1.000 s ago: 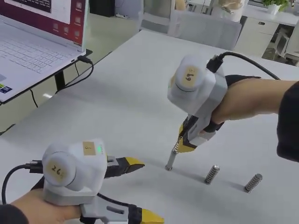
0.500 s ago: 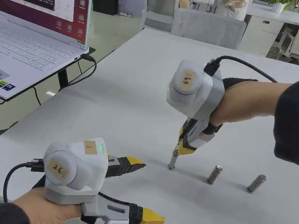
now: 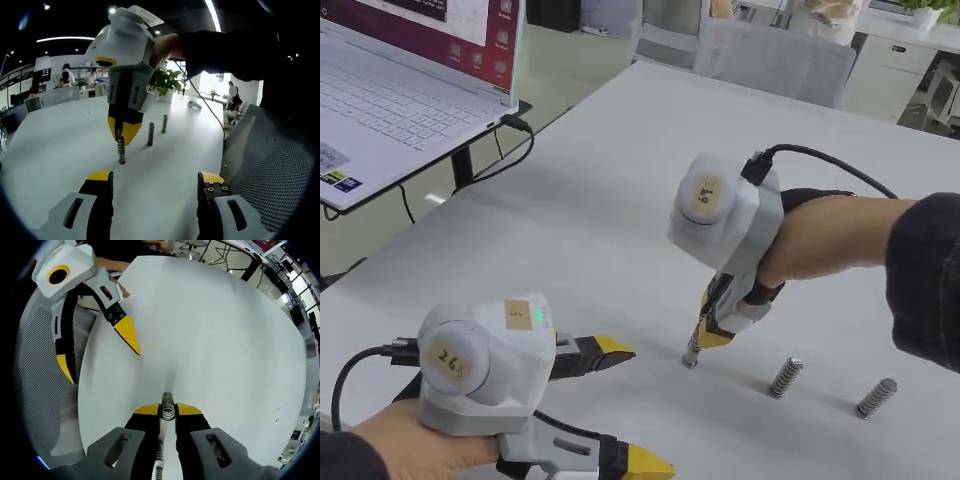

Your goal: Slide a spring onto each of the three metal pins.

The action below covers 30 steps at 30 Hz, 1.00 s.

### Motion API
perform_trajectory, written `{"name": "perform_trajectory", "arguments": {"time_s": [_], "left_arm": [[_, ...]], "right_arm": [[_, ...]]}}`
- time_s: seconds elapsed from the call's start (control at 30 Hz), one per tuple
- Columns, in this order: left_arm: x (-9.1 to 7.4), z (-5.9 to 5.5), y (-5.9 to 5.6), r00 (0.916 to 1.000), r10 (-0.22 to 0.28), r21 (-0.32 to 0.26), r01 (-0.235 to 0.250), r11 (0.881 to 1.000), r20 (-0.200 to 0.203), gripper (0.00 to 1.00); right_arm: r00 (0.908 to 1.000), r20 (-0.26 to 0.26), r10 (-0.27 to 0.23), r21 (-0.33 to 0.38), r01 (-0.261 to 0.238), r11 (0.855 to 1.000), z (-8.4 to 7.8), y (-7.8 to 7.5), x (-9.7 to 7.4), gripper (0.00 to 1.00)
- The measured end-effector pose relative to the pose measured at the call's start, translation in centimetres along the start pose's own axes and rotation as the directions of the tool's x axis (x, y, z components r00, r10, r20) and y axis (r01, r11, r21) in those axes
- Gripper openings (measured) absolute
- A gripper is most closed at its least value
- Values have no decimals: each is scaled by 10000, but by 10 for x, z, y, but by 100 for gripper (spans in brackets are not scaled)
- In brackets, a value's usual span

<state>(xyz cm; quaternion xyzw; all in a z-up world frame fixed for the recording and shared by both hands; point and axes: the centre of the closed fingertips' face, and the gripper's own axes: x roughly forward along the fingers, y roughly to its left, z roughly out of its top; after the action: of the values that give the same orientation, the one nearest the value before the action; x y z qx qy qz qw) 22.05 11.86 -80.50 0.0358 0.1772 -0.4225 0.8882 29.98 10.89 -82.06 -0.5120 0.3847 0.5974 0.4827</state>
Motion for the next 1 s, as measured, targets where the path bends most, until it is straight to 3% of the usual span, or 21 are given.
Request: {"name": "perform_trajectory", "arguments": {"time_s": [0.6, 1.0], "left_arm": [[2, -1, 1, 10000, -15, -2, 15, 10000, -7, 64], [3, -1, 1, 10000, -69, 26, 69, 10000, -47, 63]], "right_arm": [[9991, -309, 276, -191, -282, 9994, -4, 13, 21, 9], [9992, -246, 324, -174, -328, 9993, -4, 15, 21, 9]]}}
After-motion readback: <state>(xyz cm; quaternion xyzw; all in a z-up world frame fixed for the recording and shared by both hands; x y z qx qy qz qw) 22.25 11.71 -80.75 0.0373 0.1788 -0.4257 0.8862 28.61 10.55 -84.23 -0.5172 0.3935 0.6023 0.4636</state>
